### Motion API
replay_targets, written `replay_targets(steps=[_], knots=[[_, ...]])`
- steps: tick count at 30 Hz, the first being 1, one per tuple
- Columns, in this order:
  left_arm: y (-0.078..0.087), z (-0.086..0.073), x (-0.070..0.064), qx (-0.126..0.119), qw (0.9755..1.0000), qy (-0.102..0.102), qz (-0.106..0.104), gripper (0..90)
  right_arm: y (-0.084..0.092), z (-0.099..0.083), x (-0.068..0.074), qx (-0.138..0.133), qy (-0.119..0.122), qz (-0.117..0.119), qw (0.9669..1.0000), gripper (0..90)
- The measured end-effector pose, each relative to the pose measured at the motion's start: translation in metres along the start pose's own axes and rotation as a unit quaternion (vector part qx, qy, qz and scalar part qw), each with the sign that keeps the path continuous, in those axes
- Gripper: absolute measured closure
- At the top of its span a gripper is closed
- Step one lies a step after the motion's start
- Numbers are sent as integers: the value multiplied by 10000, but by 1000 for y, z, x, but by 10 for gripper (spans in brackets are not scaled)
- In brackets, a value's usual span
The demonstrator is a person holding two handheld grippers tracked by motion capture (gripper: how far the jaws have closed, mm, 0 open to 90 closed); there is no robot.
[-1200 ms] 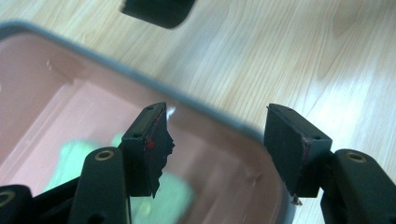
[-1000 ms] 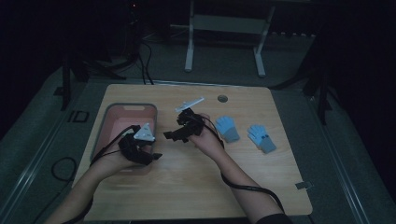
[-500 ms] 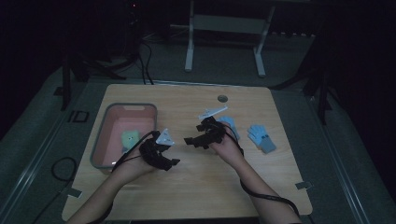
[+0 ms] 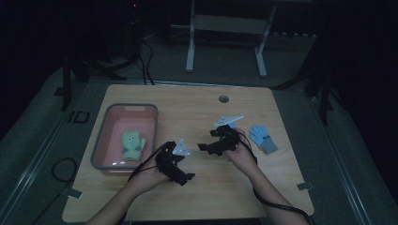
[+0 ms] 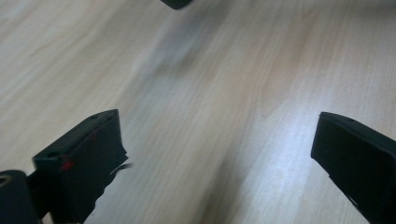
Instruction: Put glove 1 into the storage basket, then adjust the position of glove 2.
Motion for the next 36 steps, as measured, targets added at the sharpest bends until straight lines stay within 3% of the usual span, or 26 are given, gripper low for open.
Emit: replay_targets(steps=[3,9,15,25,29,36], knots=[[-5,-3,-2,-115,9999,35,21,25,3,-8,-3,177,-102,44,9998,150],[-14,-11,-6,-265,9996,13,111,26,6,-22,-7,154,-99,-29,9998,145],[-22,-23,-11,-250,9993,-8,276,26,11,-34,-13,113,-194,-40,9997,138],[-24,-36,-12,-491,9981,44,375,26,22,-46,-27,32,-355,-152,9992,134],[-26,-40,-11,-423,9985,118,321,26,24,-51,-29,42,-347,-168,9992,129],[-30,-44,-13,-423,9985,111,331,26,21,-63,-25,85,-116,-203,9997,133]])
Point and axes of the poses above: each handheld gripper's, and its own axes: y roughly backward along the jaws, z roughly out of its top, x roughly to its left, the point moved 4 cm from there along -y, roughly forward along the jaws, and after that the axes turned 7 degrees about -z, right-handed, at the moved point
